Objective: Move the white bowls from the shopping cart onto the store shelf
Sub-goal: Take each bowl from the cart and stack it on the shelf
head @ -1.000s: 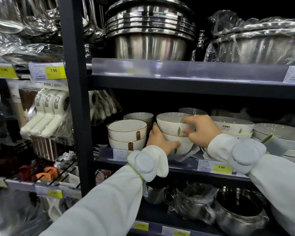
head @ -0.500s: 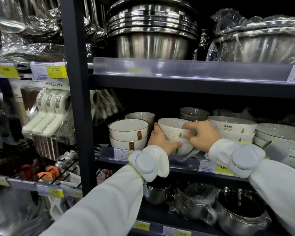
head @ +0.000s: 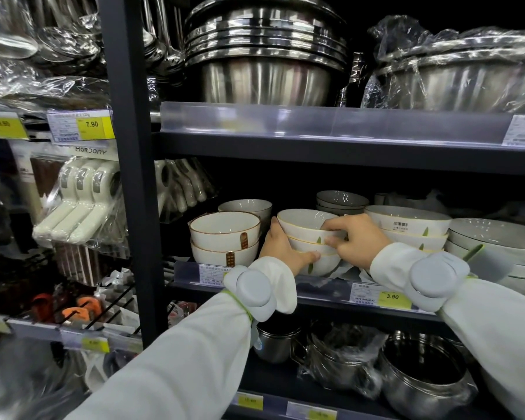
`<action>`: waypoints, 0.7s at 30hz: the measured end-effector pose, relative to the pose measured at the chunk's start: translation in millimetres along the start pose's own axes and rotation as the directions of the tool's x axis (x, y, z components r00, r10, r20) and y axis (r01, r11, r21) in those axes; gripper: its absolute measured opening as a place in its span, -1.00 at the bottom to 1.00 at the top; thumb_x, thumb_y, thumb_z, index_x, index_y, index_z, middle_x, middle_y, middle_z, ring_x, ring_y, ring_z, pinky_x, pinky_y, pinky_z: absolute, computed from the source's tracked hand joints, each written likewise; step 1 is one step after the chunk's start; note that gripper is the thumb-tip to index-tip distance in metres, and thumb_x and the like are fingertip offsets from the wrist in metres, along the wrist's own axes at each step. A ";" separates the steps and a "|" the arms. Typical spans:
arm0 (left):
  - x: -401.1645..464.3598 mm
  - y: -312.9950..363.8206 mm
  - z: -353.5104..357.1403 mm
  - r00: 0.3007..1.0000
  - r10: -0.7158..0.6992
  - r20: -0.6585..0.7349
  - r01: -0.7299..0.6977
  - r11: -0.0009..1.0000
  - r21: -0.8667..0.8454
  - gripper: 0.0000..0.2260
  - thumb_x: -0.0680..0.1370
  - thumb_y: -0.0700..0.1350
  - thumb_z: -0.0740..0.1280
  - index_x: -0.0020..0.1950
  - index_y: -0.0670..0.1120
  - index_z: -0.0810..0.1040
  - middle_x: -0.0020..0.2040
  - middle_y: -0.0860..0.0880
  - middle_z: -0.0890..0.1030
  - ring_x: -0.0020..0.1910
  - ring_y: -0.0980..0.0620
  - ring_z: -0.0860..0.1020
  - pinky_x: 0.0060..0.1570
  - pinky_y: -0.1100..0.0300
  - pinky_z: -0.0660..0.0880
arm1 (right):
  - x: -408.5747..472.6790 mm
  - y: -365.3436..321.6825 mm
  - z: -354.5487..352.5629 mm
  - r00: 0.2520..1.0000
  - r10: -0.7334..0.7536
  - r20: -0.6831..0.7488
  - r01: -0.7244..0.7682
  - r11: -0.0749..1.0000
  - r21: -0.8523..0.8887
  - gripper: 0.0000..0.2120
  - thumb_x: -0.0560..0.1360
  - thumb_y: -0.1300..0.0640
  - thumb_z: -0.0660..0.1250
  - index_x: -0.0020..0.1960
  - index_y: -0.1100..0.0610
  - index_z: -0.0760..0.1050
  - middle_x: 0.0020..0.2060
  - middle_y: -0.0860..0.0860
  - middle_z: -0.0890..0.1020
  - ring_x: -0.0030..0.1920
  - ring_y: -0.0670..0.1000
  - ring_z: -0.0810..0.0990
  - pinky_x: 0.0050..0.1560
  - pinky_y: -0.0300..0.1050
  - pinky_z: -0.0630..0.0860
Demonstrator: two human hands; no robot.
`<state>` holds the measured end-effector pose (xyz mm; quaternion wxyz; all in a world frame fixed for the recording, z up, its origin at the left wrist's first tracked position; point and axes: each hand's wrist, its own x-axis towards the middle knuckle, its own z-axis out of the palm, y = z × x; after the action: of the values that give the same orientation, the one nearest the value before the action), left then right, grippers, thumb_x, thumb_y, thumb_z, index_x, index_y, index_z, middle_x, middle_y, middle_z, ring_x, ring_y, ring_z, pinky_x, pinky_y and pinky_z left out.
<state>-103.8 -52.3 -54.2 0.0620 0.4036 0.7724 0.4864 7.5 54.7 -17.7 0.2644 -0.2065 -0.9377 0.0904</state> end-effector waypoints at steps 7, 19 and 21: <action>-5.5 3.7 -1.0 1.000 -0.012 0.003 0.012 1.000 0.020 0.00 0.36 -0.02 0.50 0.53 -0.14 -0.15 0.52 -0.11 0.18 0.48 -0.08 0.22 0.43 0.12 0.23 | -5.3 -4.5 -3.8 1.000 0.011 0.008 -0.011 1.000 -0.005 -0.86 0.41 0.12 0.27 -0.08 -0.07 0.53 -0.14 0.04 0.65 -0.12 0.09 0.58 -0.04 0.08 0.55; -54.1 -4.1 -11.7 0.960 0.210 -0.186 -0.183 0.971 0.152 -0.22 0.47 -0.12 0.35 0.53 -0.14 -0.07 0.54 -0.13 0.06 0.53 -0.06 0.07 0.47 0.10 0.12 | -35.9 -31.9 10.5 0.968 -0.164 -0.189 0.179 0.982 0.064 -0.55 0.38 0.18 0.28 0.26 0.04 0.38 0.21 0.02 0.48 0.27 0.06 0.39 0.26 0.02 0.38; -65.2 -13.3 -18.3 0.947 0.245 -0.208 -0.208 0.960 0.187 -0.26 0.48 -0.14 0.34 0.53 -0.15 -0.02 0.53 -0.13 0.09 0.52 -0.08 0.06 0.49 0.09 0.11 | -43.8 -40.3 17.2 0.966 -0.155 -0.205 0.173 0.982 0.070 -0.53 0.34 0.12 0.23 0.25 0.03 0.38 0.22 0.04 0.47 0.26 0.08 0.40 0.23 0.02 0.39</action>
<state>-76.8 -112.4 -74.8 -0.1170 0.4347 0.7599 0.4688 18.6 -1.6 -41.1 0.3718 -0.1244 -0.9157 0.0881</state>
